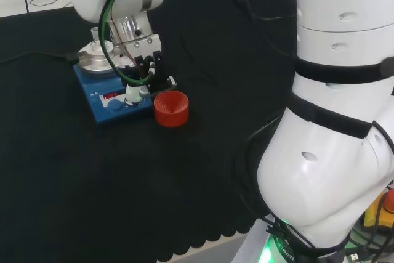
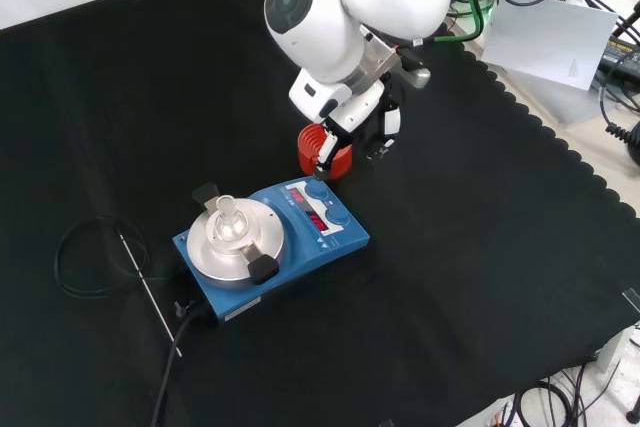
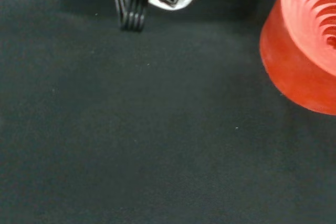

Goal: Turn on the heater.

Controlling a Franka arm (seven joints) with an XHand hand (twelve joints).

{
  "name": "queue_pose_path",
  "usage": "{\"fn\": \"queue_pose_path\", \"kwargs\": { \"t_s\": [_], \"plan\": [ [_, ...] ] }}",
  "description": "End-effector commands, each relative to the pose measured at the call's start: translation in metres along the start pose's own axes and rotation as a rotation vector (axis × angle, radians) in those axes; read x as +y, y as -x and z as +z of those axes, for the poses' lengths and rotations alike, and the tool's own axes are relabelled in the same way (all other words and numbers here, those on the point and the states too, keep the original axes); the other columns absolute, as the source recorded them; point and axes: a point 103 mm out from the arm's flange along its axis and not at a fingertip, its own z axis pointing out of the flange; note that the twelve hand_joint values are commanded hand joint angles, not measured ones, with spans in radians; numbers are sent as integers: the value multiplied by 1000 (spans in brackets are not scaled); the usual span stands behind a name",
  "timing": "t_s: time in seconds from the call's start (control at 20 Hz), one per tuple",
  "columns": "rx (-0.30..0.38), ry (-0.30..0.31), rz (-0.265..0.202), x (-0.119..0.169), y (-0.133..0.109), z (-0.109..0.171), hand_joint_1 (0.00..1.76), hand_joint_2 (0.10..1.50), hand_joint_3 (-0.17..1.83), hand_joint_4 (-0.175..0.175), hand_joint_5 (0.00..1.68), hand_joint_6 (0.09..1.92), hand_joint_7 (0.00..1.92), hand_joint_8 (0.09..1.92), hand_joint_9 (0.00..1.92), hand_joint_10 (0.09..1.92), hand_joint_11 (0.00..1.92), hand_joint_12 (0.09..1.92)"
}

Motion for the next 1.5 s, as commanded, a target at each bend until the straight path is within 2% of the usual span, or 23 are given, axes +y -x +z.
{"fn": "queue_pose_path", "kwargs": {
  "t_s": [0.05,0.3,0.45,0.55,0.9,1.5],
  "plan": [
    [-24,-21,-25,3,-15,5,1140,711,728,-121,471,332,1451,1357,1621,1283,1610,932],
    [-40,-36,-47,4,-22,3,1231,745,736,-117,441,509,1525,1474,1688,1404,1545,1059],
    [-37,-54,-58,5,-25,3,1368,727,877,-89,354,613,1566,1549,1708,1485,1458,1232],
    [-37,-63,-63,6,-26,2,1397,718,919,-78,313,638,1580,1566,1713,1505,1436,1275],
    [-40,-91,-73,9,-28,7,1419,701,972,-55,248,586,1607,1564,1718,1530,1429,1313],
    [-52,-113,-81,14,-27,10,1421,694,990,-50,266,496,1617,1551,1719,1532,1425,1317]
  ]
}}
